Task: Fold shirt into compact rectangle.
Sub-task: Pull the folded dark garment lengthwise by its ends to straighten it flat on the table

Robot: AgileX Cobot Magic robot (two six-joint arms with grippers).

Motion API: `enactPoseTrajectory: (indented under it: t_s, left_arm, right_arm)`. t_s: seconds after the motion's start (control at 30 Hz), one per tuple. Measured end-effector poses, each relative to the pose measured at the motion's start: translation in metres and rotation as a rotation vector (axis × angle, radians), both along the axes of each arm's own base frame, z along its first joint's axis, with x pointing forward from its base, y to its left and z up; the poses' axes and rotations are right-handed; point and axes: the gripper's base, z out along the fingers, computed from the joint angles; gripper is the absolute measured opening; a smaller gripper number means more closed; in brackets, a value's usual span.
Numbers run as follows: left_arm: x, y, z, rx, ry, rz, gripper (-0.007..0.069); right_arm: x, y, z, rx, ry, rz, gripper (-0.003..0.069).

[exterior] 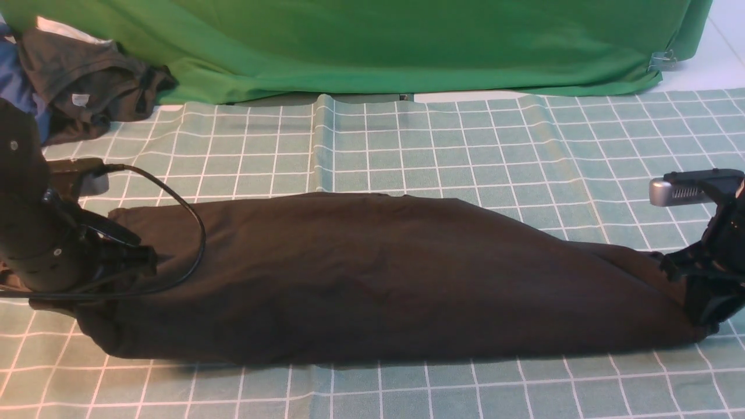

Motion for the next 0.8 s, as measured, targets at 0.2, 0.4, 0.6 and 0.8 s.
enactPoseTrajectory:
  t_s: [0.2,0.4,0.6,0.8]
  left_arm:
    - [0.001,0.005,0.002,0.06,-0.004,-0.023,0.0347]
    - [0.008,0.013,0.021,0.137,-0.021,0.033,0.0528]
    - [0.012,0.003,0.028,0.033,-0.034,-0.006,0.0388]
    - [0.013,-0.013,0.021,-0.138,-0.076,-0.048,0.0048]
  right_arm:
    - [-0.003,0.0,0.013,-0.005,-0.034,-0.017,0.0395]
    - [-0.007,0.0,0.057,0.004,-0.265,-0.033,0.0408]
    - [0.005,0.009,0.071,0.096,-0.417,0.012,0.0408]
    - [0.022,0.021,0.045,0.103,-0.371,0.103,0.0408]
